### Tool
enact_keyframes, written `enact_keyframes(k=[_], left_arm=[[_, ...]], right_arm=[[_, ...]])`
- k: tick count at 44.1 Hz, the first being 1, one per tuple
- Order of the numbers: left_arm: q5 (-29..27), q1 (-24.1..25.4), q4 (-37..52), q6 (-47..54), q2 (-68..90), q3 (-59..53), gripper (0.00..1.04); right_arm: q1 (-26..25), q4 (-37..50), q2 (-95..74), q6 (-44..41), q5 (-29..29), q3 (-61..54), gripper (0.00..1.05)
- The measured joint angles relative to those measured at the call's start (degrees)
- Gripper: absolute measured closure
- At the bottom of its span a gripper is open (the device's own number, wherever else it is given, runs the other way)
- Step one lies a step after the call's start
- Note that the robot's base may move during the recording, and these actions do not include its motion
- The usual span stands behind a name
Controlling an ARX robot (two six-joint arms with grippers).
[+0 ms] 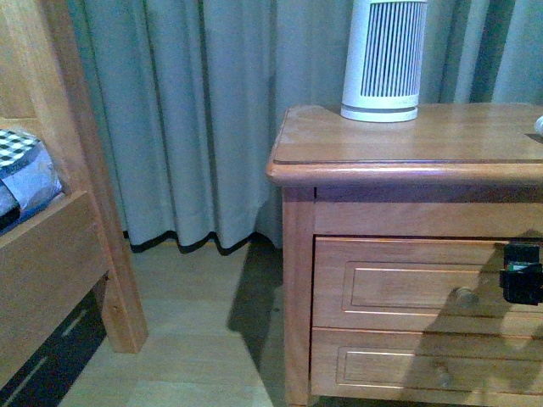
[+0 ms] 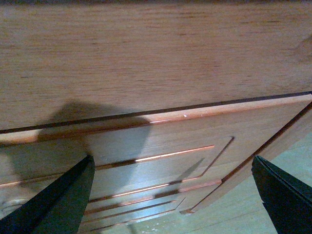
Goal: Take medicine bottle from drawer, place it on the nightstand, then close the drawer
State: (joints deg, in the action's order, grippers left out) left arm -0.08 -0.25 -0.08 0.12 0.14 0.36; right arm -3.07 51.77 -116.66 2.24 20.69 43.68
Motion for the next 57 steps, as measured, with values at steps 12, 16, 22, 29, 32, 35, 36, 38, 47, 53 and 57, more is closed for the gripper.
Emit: enact_keyframes(k=[12, 16, 22, 29, 32, 35, 36, 38, 47, 53, 57], left_arm=[[0.00, 0.00, 0.00, 0.00, 0.00, 0.00, 0.07], [0.00, 0.00, 0.00, 0.00, 0.00, 0.00, 0.07], [-0.02, 0.00, 0.00, 0.00, 0.00, 0.00, 0.07], [0.00, 0.00, 0.00, 0.00, 0.00, 0.00, 0.07], [0.00, 0.00, 0.00, 0.00, 0.00, 0.00, 0.07], [0.00, 0.00, 0.00, 0.00, 0.00, 0.00, 0.07], [0.00, 0.00, 0.00, 0.00, 0.00, 0.00, 0.07], [0.00, 0.00, 0.00, 0.00, 0.00, 0.00, 0.07], [0.00, 0.00, 0.00, 0.00, 0.00, 0.00, 0.07], [0.00, 0.00, 0.00, 0.00, 0.00, 0.00, 0.07], [0.00, 0.00, 0.00, 0.00, 0.00, 0.00, 0.07]], right_arm=[[2.43, -9.33, 9.25, 3.32, 0.70, -5.14, 0.07], [4.68, -13.18, 18.38, 5.55, 0.72, -11.34, 0.07], [6.16, -18.56, 33.46, 9.05, 0.02, -20.06, 0.07], [5.73, -26.62, 53.16, 10.49, 0.83, -28.46, 0.07], [5.90, -32.41, 66.84, 10.14, 2.54, -32.35, 0.07], [7.26, -39.15, 78.73, 9.51, 4.61, -34.49, 0.07], [7.76, -40.65, 81.57, 9.29, 5.14, -34.95, 0.07], [9.03, -44.33, 88.26, 8.83, 6.03, -35.85, 0.07], [11.96, -58.75, 107.89, 8.70, 8.26, -36.72, 0.07], [7.39, -54.23, 111.14, 4.63, -5.62, -39.01, 0.17], [4.13, -52.50, 113.18, 1.73, -16.20, -39.91, 0.29]])
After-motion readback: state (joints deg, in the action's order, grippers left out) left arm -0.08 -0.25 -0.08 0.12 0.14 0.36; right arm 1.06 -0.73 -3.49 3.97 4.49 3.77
